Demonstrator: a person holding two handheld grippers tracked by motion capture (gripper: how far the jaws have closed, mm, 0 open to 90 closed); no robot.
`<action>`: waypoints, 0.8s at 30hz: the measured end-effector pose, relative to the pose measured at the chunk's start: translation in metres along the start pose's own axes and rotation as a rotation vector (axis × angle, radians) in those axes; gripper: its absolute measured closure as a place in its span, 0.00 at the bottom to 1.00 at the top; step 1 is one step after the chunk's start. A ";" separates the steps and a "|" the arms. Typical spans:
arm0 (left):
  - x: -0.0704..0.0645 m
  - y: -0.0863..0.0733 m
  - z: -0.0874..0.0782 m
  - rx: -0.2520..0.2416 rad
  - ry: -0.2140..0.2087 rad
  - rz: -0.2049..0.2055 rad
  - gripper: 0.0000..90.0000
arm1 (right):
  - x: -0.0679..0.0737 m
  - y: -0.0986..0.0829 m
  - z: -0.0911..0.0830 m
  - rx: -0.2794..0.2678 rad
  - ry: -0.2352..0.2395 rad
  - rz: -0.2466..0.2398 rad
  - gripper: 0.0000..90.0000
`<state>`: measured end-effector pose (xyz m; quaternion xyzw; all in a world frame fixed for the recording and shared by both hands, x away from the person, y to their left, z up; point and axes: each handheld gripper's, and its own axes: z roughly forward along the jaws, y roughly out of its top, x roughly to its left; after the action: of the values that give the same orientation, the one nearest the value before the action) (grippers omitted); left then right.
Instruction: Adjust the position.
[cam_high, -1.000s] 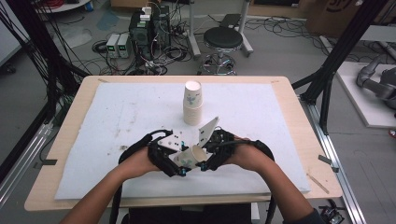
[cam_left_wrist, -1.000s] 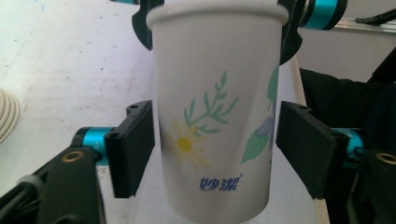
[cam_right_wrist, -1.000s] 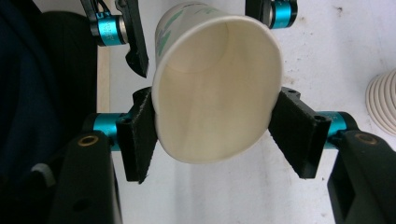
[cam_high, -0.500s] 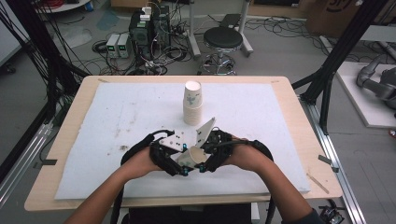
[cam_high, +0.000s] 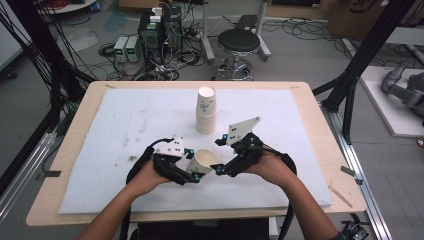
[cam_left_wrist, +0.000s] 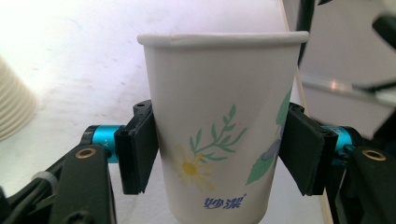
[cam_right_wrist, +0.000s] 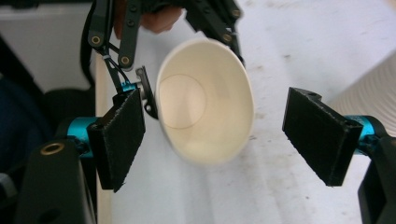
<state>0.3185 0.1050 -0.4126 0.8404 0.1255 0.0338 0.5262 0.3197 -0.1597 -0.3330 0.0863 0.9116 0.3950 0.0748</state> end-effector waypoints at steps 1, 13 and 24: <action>0.001 -0.002 -0.003 -0.016 0.014 -0.008 0.37 | -0.001 -0.004 -0.003 -0.022 -0.015 0.017 0.24; 0.012 -0.028 -0.032 -0.200 0.155 -0.073 0.36 | -0.004 -0.073 -0.021 -0.194 -0.198 0.215 0.24; 0.012 -0.035 -0.051 -0.351 0.260 -0.068 0.36 | -0.005 -0.113 -0.027 -0.225 -0.316 0.297 0.24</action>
<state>0.3141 0.1671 -0.4224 0.7198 0.2127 0.1456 0.6446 0.3077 -0.2561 -0.3968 0.2714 0.8161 0.4821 0.1668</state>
